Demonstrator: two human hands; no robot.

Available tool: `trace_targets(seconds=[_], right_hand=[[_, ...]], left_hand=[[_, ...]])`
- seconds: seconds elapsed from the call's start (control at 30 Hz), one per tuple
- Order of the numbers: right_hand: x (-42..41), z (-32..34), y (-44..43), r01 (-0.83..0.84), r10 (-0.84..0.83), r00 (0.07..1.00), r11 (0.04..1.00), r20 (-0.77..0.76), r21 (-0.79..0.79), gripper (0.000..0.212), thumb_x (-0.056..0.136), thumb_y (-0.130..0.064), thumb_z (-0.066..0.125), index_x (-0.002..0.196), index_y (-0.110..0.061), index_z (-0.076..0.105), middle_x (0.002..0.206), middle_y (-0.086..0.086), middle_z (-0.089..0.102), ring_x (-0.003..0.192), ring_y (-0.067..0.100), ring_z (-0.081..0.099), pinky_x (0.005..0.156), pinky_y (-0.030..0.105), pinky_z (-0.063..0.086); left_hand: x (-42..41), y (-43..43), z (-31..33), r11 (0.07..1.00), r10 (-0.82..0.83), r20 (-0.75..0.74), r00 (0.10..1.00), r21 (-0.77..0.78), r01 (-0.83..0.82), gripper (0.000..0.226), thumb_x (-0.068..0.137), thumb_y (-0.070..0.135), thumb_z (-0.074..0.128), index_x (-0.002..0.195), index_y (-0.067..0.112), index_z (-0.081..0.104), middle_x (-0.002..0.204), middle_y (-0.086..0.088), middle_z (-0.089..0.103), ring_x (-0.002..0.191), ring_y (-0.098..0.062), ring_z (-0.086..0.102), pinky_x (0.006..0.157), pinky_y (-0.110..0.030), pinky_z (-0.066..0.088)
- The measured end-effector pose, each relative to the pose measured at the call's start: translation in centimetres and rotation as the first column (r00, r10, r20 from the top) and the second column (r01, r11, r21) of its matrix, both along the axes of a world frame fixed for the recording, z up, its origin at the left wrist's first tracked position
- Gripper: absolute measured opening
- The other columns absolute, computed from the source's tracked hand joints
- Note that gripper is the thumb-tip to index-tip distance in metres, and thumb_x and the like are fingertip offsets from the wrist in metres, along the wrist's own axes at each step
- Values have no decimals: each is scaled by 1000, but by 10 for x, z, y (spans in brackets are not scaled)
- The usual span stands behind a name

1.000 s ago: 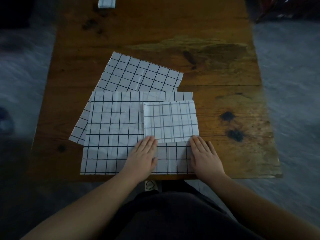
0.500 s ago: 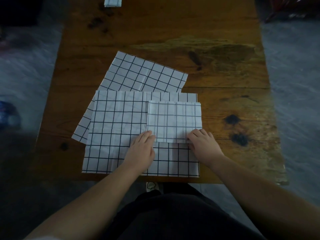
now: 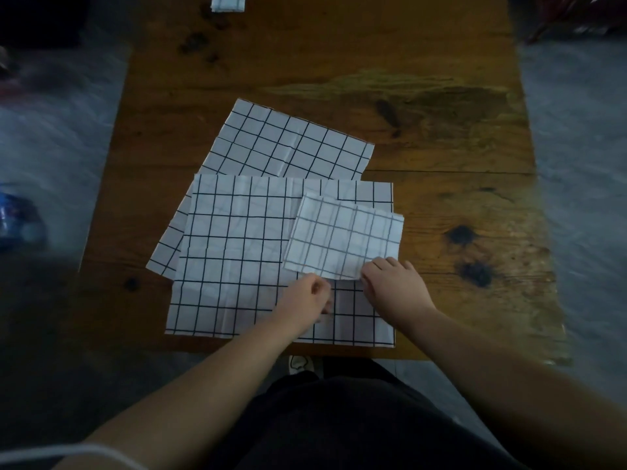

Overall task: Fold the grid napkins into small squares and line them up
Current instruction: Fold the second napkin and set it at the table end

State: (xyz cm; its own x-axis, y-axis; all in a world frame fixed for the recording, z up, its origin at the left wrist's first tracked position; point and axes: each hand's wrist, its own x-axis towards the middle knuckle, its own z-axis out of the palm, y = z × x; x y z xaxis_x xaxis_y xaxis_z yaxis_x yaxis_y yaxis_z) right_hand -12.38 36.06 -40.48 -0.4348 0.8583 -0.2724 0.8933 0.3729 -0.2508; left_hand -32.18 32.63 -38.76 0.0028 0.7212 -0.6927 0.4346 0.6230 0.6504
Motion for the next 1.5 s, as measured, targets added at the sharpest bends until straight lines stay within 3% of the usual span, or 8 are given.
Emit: trace_targets(seconds=[0.1, 0.27, 0.57, 0.83, 0.97, 1.17, 1.33, 1.5], right_hand=[[-20, 7, -22, 51, -53, 996, 998, -65, -31, 11, 99, -27, 49, 99, -24, 60, 96, -4, 62, 90, 21, 60, 74, 36, 46], [-48, 12, -52, 41, -56, 985, 995, -166, -89, 20, 96, -24, 55, 114, -21, 60, 104, -2, 63, 96, 20, 61, 76, 33, 49], [-46, -1, -80, -130, 129, 989, 991, -66, -10, 66, 87, -33, 58, 149, -20, 39, 153, 3, 44, 146, 27, 34, 118, 54, 30], [-25, -12, -84, -124, 123, 992, 988, -15, -87, 70, 95, -29, 55, 157, -33, 22, 166, -6, 26, 155, 17, 12, 126, 48, 3], [-28, -16, -82, -146, 146, 989, 982, -12, -119, 66, 99, -28, 56, 158, -35, 27, 164, -13, 28, 154, 12, 13, 126, 41, -4], [-34, -15, -81, -129, 125, 991, 988, -45, -80, 74, 90, -13, 60, 155, -32, 33, 160, -7, 36, 150, 17, 23, 122, 33, 2], [-33, -18, -78, -117, 111, 992, 989, -62, -92, 71, 91, -7, 56, 155, -32, 38, 159, -7, 38, 147, 19, 27, 118, 28, 3], [-30, -25, -70, -42, 27, 984, 995, -174, -85, 58, 86, -9, 60, 140, -28, 59, 145, -1, 54, 136, 22, 40, 117, 39, 26]], left_hand=[[11, -3, 5, 909, 381, 275, 882, -284, -304, 27, 107, 31, 48, 111, 8, 61, 100, -14, 73, 81, -23, 73, 70, -33, 61], [8, -9, -1, 832, 531, 269, 804, -345, -434, 20, 105, 24, 52, 104, 7, 62, 98, -16, 73, 87, -28, 73, 77, -44, 62], [-40, -21, -14, 877, 450, 201, 870, -283, -388, 21, 97, 4, 55, 108, 13, 71, 108, -17, 75, 99, -34, 72, 87, -56, 59], [-97, -33, -4, 900, 362, 275, 891, -351, -257, 24, 103, 8, 53, 125, 3, 62, 116, -16, 71, 100, -25, 69, 77, -37, 59], [-107, -44, -14, 981, 173, -15, 985, -90, -173, 35, 102, 28, 58, 135, 17, 52, 128, -4, 61, 113, -22, 60, 101, -47, 50], [-114, -74, -19, 989, -109, -85, 990, 91, 117, 60, 103, 6, 44, 146, 47, 36, 123, 5, 60, 87, -15, 66, 78, -34, 59], [-118, -81, -32, 815, -391, -447, 805, 237, 528, 65, 95, 3, 54, 150, 36, 40, 140, 8, 48, 122, -15, 50, 97, -34, 50], [-112, -74, -40, 720, -265, -657, 706, 352, 598, 62, 82, 0, 67, 138, 26, 57, 120, 0, 47, 110, -21, 43, 88, -37, 50]])
